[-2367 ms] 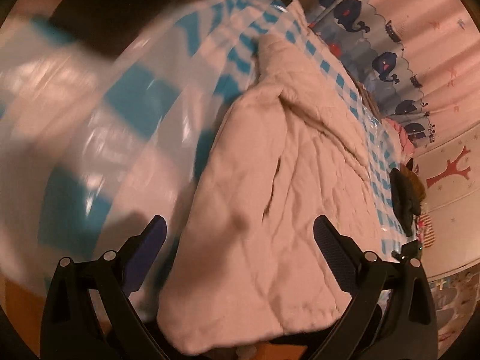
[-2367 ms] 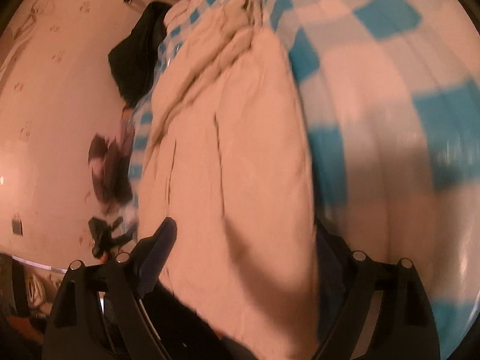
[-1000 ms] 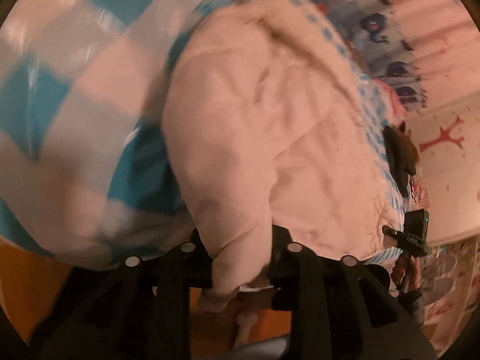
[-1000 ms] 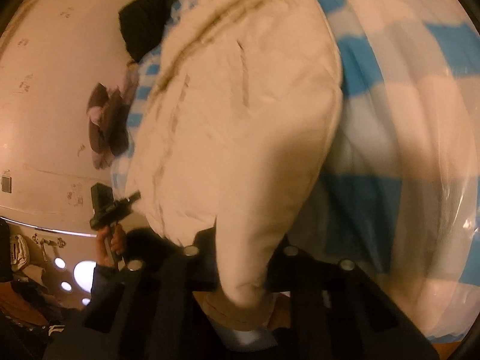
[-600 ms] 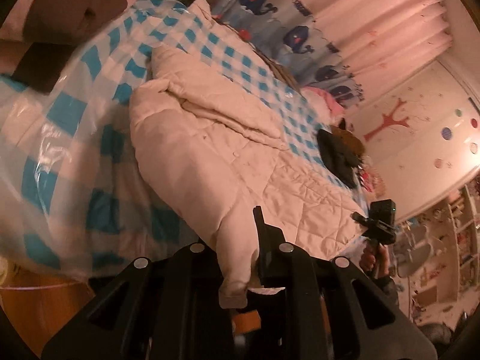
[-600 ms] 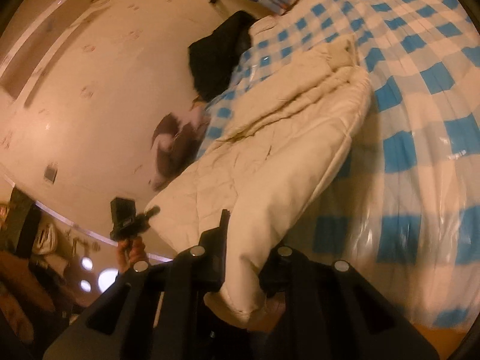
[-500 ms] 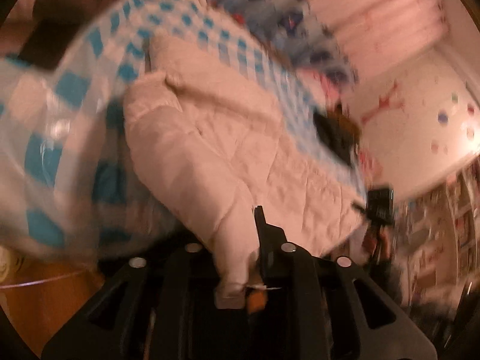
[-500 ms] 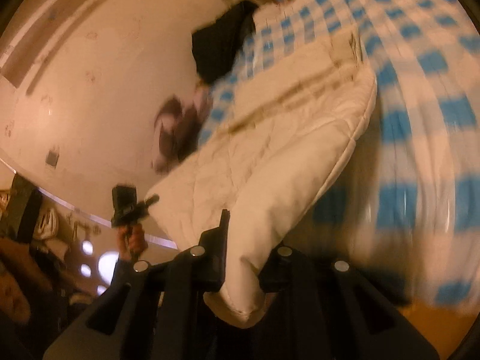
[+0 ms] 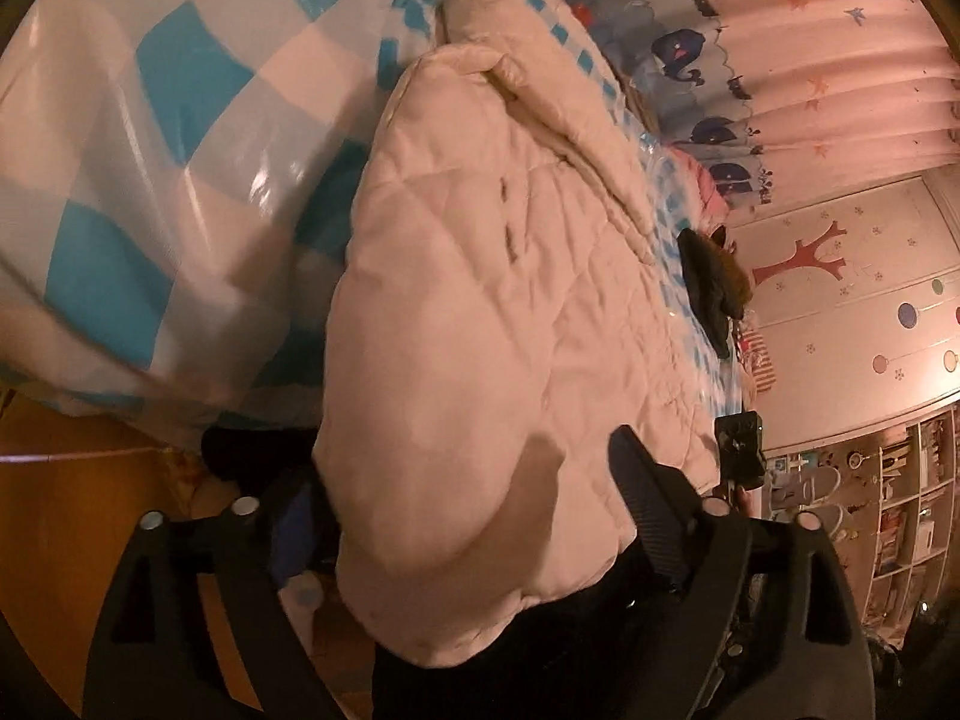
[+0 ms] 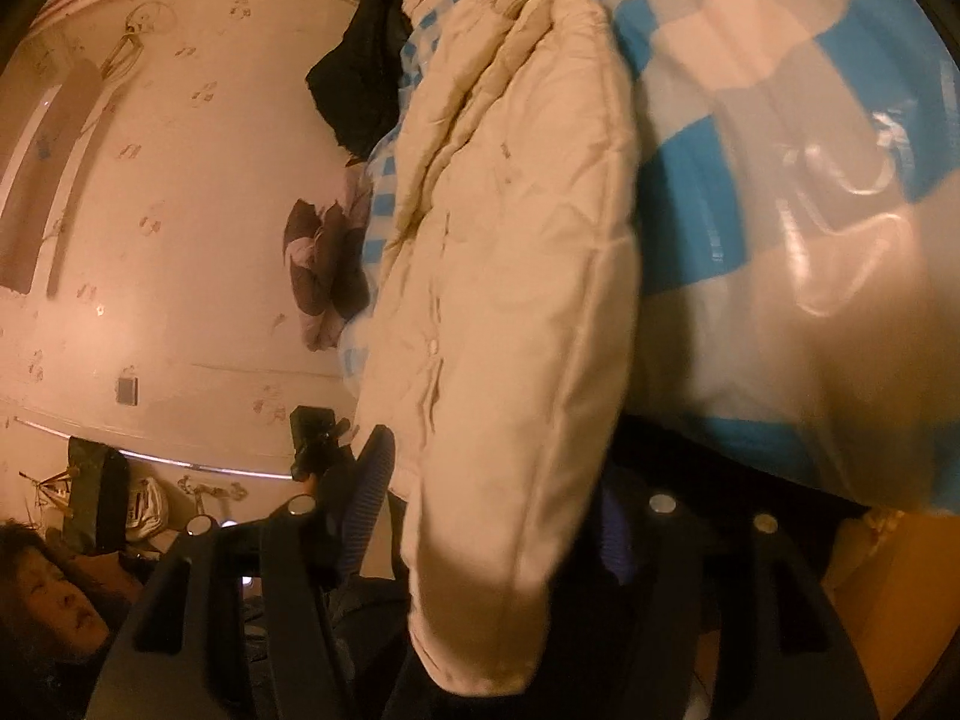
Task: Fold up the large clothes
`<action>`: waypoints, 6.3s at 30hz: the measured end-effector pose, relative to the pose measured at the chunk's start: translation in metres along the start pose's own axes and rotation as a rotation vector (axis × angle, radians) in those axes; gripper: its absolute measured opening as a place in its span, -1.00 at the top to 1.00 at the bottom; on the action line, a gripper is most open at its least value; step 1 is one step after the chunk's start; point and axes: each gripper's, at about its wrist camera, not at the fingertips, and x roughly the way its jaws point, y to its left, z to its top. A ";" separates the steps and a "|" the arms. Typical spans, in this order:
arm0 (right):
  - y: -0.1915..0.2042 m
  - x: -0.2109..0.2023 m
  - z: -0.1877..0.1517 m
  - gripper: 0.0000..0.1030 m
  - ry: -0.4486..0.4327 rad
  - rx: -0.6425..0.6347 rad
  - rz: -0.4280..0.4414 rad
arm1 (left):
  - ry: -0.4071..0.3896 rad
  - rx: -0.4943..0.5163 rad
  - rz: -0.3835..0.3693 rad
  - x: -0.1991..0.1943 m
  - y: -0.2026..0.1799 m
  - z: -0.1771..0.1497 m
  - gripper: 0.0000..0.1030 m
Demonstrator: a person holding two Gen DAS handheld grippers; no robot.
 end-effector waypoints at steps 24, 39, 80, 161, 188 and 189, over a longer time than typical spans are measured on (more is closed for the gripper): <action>0.018 -0.007 -0.023 0.42 -0.036 -0.109 -0.052 | 0.055 0.103 0.056 0.002 -0.019 -0.017 -0.02; 0.006 0.005 -0.026 0.56 -0.059 -0.090 -0.055 | 0.004 0.051 0.062 0.031 -0.012 -0.019 0.60; 0.049 -0.032 -0.061 0.70 -0.210 -0.186 0.083 | -0.137 0.252 0.005 -0.049 -0.062 -0.048 0.78; 0.034 0.044 0.310 -0.76 -0.421 0.184 0.183 | -0.459 -0.348 -0.250 0.064 -0.048 0.354 -0.65; 0.096 0.192 0.342 -0.86 -0.254 -0.413 -0.804 | -0.097 0.409 0.432 0.278 -0.199 0.339 -0.78; 0.100 0.188 0.344 -0.86 -0.281 -0.418 -0.802 | -0.126 0.414 0.440 0.264 -0.200 0.341 -0.78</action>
